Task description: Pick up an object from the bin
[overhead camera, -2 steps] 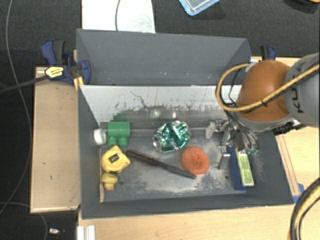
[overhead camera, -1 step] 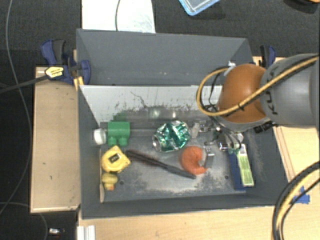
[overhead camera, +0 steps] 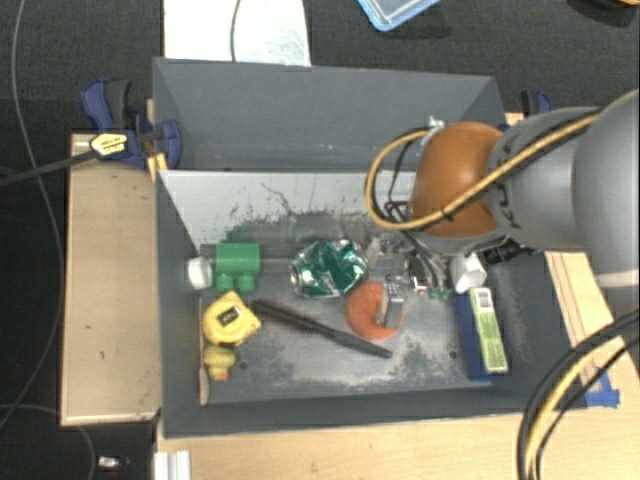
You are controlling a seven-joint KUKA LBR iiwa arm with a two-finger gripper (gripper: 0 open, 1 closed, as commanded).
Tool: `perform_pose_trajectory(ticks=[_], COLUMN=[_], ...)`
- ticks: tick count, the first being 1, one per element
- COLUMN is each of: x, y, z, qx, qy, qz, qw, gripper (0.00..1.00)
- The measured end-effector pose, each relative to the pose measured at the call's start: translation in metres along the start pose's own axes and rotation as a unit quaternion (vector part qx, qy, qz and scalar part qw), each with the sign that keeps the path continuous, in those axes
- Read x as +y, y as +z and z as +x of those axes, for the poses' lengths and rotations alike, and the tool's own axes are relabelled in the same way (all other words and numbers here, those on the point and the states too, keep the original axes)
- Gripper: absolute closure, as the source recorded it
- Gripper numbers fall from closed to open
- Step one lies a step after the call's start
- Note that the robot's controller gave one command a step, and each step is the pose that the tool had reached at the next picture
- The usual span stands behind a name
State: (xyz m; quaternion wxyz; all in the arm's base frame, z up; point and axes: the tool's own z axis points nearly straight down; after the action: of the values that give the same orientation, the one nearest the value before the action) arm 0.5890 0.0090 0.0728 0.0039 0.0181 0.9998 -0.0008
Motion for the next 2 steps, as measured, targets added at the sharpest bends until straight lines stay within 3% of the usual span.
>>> perform_pose_trajectory(ticks=[1, 2], x=[0.025, 0.048], y=[0.001, 0.001], z=[0.020, 0.026], qx=[0.0007, -0.0019], qy=[0.014, 0.095], qz=[-0.001, 0.000], qw=[0.9999, 0.9954], gripper=[0.00, 0.00])
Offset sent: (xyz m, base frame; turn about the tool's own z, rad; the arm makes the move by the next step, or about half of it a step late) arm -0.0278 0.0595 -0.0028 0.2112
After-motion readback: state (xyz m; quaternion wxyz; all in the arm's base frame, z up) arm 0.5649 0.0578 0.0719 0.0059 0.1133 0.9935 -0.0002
